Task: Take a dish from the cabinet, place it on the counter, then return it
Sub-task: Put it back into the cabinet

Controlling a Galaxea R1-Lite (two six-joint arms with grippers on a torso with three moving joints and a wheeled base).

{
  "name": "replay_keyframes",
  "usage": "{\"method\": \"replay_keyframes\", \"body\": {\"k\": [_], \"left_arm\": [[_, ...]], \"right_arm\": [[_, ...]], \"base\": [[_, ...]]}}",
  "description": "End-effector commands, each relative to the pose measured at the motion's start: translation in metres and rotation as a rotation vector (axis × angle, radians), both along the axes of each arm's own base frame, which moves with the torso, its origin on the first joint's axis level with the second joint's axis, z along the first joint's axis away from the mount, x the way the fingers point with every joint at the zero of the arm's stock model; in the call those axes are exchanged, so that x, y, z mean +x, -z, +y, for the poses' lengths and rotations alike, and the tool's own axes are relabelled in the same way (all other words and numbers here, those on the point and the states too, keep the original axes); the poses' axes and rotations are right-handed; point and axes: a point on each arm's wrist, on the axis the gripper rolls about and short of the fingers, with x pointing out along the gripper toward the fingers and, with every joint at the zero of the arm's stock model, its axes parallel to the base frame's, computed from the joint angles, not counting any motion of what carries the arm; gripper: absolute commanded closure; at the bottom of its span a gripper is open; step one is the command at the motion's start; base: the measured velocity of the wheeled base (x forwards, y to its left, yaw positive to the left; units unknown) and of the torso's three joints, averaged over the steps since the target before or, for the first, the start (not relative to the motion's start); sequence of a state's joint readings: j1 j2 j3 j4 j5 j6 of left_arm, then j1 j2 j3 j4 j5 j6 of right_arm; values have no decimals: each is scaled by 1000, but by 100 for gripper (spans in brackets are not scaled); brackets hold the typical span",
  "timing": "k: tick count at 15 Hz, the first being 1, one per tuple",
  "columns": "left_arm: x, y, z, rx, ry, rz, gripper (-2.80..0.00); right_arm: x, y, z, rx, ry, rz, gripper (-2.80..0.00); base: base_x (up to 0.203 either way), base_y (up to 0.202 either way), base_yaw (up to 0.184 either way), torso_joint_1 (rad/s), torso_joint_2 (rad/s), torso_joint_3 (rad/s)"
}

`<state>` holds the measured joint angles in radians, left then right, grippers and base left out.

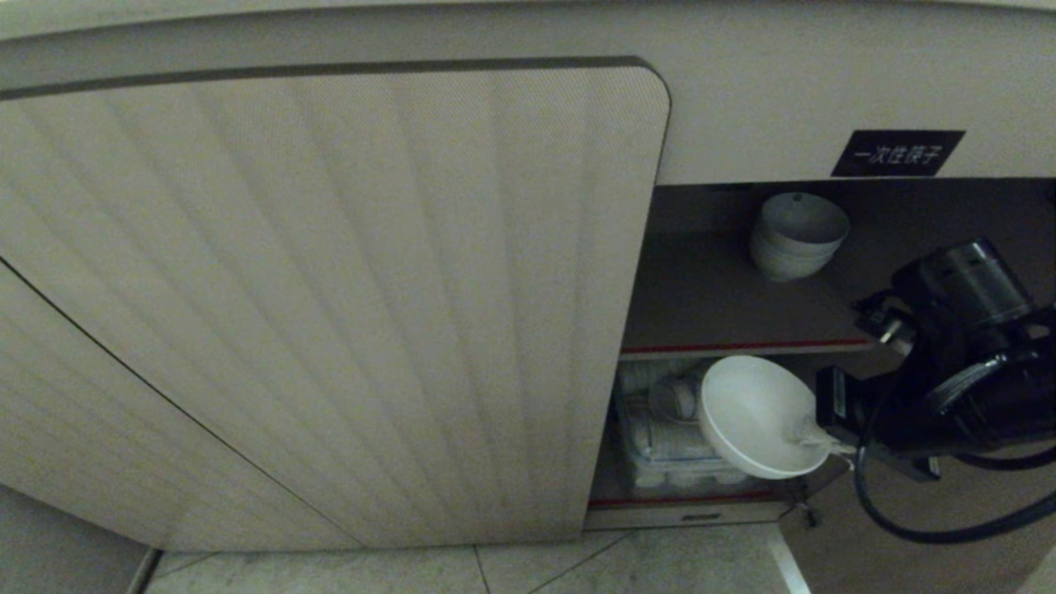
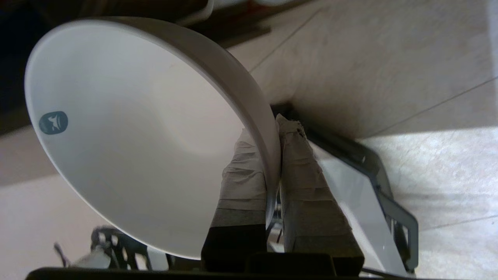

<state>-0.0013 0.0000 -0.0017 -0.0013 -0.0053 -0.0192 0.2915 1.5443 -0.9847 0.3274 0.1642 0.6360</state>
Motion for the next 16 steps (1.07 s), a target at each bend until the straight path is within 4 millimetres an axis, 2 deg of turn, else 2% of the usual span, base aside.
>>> {"method": "replay_keyframes", "body": {"k": [1, 8, 16], "left_arm": [[0, 0, 0, -1, 1, 0, 0], [0, 0, 0, -1, 0, 0, 0], [0, 0, 0, -1, 1, 0, 0]], "right_arm": [[5, 2, 1, -8, 22, 6, 0], [22, 4, 5, 3, 104, -16, 0], [41, -6, 9, 8, 149, -61, 0]], "base": [[0, 0, 0, 0, 0, 0], [0, 0, 0, 0, 0, 0], [0, 0, 0, 0, 0, 0]]}}
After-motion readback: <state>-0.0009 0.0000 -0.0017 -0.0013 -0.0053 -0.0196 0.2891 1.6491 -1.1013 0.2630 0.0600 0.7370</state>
